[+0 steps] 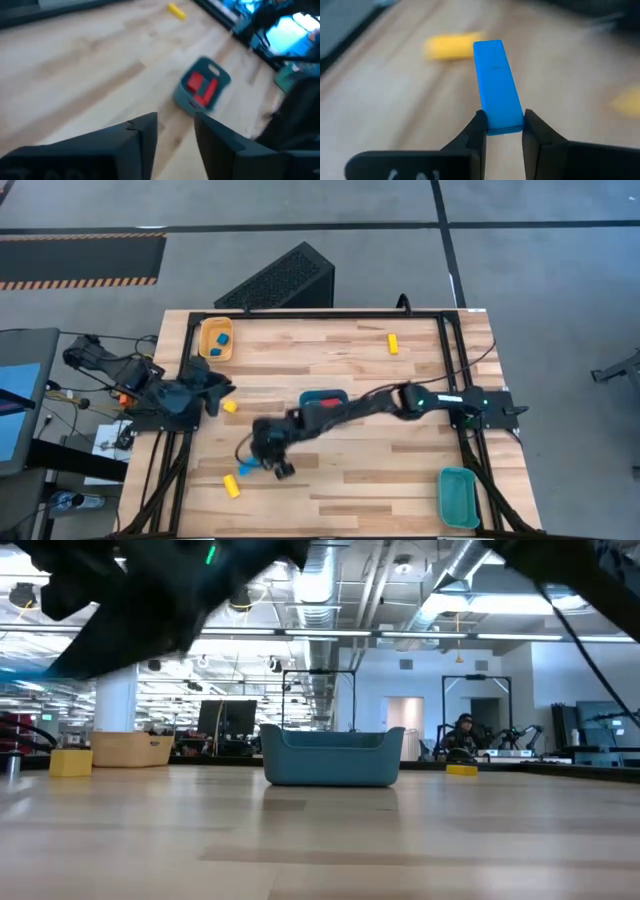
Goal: Sort & place blocks by color
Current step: Put the blue block into the yellow bin
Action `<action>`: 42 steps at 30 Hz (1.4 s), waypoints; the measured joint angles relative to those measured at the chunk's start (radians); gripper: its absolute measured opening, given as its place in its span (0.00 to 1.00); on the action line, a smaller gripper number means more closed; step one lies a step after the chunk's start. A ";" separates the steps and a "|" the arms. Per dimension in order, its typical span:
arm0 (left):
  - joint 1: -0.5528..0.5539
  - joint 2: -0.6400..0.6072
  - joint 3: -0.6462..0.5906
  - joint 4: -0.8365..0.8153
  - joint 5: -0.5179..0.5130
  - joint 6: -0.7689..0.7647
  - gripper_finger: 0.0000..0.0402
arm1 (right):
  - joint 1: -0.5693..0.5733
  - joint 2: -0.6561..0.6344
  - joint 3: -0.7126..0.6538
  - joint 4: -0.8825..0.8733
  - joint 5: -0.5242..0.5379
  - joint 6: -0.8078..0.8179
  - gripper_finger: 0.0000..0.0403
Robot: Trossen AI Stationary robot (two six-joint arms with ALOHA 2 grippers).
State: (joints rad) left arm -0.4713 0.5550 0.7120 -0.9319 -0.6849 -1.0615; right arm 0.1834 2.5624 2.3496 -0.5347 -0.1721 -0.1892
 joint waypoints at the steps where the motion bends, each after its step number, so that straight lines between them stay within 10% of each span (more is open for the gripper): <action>1: 0.000 -0.006 0.000 -0.001 -0.023 0.014 0.31 | -0.008 -0.036 0.003 -0.031 0.069 -0.010 0.19; 6: 0.000 0.001 0.000 0.043 -0.059 0.129 0.43 | -0.081 -0.144 0.003 -0.183 0.238 -0.055 0.19; 17: 0.011 0.107 0.000 0.286 -0.263 0.349 0.47 | -0.276 -0.250 0.003 -0.224 0.174 -0.171 0.19; 42: 0.284 0.287 0.000 0.376 -0.085 0.627 0.34 | -0.342 -0.294 0.005 -0.213 -0.002 -0.343 0.19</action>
State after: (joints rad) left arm -0.1878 0.8420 0.7116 -0.5560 -0.7696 -0.4342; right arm -0.1588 2.2686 2.3543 -0.7477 -0.1739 -0.5323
